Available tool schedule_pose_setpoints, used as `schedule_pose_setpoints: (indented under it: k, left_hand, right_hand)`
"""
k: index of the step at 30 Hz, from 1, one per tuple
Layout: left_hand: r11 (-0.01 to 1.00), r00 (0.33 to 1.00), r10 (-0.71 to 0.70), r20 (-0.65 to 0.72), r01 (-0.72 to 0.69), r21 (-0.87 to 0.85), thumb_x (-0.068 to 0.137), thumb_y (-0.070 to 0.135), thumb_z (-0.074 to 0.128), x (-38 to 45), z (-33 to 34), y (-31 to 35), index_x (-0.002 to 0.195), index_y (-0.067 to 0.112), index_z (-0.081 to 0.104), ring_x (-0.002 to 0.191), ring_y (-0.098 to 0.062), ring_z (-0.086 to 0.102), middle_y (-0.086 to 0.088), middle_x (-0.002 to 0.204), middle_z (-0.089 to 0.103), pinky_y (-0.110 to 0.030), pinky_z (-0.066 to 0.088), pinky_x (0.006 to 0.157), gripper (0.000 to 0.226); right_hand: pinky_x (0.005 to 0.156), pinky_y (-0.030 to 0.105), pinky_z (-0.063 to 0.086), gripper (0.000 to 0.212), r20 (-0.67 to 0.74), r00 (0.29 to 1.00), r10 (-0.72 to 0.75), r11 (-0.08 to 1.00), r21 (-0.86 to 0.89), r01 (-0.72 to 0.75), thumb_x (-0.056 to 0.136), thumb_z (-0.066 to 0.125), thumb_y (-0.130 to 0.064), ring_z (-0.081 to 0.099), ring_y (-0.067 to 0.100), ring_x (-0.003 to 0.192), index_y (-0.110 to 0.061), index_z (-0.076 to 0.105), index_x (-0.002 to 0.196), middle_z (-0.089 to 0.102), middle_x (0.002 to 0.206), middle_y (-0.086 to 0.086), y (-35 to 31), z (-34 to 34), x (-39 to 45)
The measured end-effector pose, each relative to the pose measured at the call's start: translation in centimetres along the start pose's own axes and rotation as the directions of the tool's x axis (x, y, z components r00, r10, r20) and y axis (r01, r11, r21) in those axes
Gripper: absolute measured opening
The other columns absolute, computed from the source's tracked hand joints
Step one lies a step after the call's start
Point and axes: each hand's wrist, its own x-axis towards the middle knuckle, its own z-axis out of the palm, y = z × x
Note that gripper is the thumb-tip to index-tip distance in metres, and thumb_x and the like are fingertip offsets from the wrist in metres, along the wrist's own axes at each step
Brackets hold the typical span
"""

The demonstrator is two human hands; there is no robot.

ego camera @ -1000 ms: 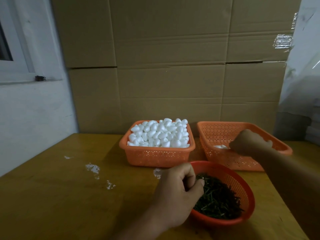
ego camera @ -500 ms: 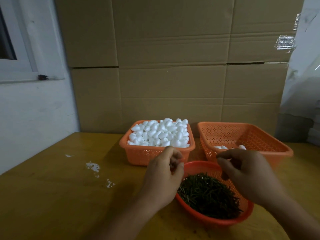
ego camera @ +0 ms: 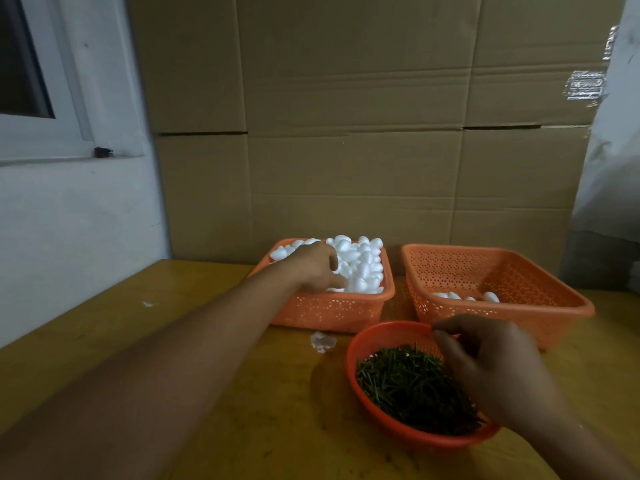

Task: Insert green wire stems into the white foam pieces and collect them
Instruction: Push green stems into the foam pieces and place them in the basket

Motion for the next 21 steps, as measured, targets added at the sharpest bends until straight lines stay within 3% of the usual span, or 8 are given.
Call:
schedule_pose_setpoints:
  k: [4,8,13,16,18,19,21]
  left_hand:
    - [0.989,0.987,-0.056,0.151,0.033,0.147,0.081,0.059,0.069,1.0,-0.6,1.2,0.112,0.036,0.07,0.122,-0.023,0.049,0.005,0.124,0.057,-0.044,0.042,0.105,0.038]
    - [0.991,0.975,-0.099,0.199,0.078,0.11,0.083,0.049,0.075,1.0,-0.9,2.0,0.131,0.036,0.059,0.123,-0.024,0.056,0.004,0.126,0.062,-0.045,0.043,0.109,0.051]
    - [0.974,0.982,-0.023,0.185,-0.02,0.225,0.09,0.047,0.069,0.4,-0.8,2.4,0.145,0.047,0.044,0.142,-0.025,0.029,0.009,0.156,0.027,-0.048,0.032,0.115,0.061]
    - [0.986,0.989,-0.045,0.14,0.021,0.166,0.088,0.047,0.07,0.7,-0.1,1.5,0.135,0.046,0.055,0.136,-0.024,0.036,0.007,0.15,0.037,-0.046,0.034,0.112,0.049]
    - [0.995,0.997,-0.064,0.041,0.061,0.074,0.084,0.046,0.073,1.1,0.5,0.6,0.109,0.038,0.069,0.126,-0.022,0.046,0.008,0.135,0.05,-0.045,0.037,0.11,0.026]
    - [0.998,0.998,-0.065,-0.016,0.064,-0.016,0.083,0.042,0.074,1.3,0.9,0.2,0.095,0.034,0.07,0.121,-0.021,0.051,0.009,0.127,0.056,-0.044,0.039,0.108,0.015]
    - [0.971,0.994,-0.048,-0.096,0.024,-0.239,0.084,0.031,0.076,1.2,1.6,-0.3,0.082,0.028,0.062,0.105,-0.02,0.063,0.006,0.104,0.068,-0.039,0.047,0.095,0.014]
  right_hand:
    - [0.055,0.044,0.056,0.009,-0.012,1.0,0.003,1.0,0.002,-0.003,0.09,0.068,-0.027,0.062,0.006,0.051,-0.033,0.075,0.089,0.067,0.059,-0.012,0.2,0.0,-0.1]
    - [0.052,0.04,0.054,0.008,0.001,1.0,0.005,1.0,0.008,-0.005,0.09,0.068,-0.028,0.058,0.005,0.05,-0.033,0.075,0.09,0.065,0.058,-0.011,0.4,0.3,0.0]
    - [0.053,0.036,0.056,0.008,0.008,1.0,-0.002,1.0,-0.015,0.002,0.09,0.068,-0.03,0.062,0.004,0.051,-0.035,0.074,0.09,0.066,0.059,-0.014,0.5,0.3,0.0]
    - [0.054,0.038,0.055,0.008,0.008,1.0,-0.002,1.0,-0.02,0.002,0.09,0.068,-0.031,0.061,0.004,0.052,-0.035,0.075,0.091,0.066,0.06,-0.014,0.5,0.3,-0.1]
    - [0.056,0.04,0.056,0.008,0.022,1.0,0.005,1.0,-0.023,-0.004,0.09,0.067,-0.033,0.06,0.005,0.055,-0.035,0.074,0.091,0.067,0.062,-0.013,0.4,0.3,-0.1]
    - [0.056,0.041,0.056,0.008,0.029,1.0,0.01,1.0,-0.022,-0.009,0.09,0.066,-0.034,0.06,0.005,0.055,-0.035,0.074,0.092,0.067,0.063,-0.013,0.4,0.3,-0.1]
    - [0.057,0.043,0.057,0.009,0.036,0.999,0.016,1.0,-0.026,-0.015,0.091,0.066,-0.034,0.061,0.006,0.055,-0.034,0.074,0.094,0.067,0.064,-0.013,0.3,0.3,-0.2]
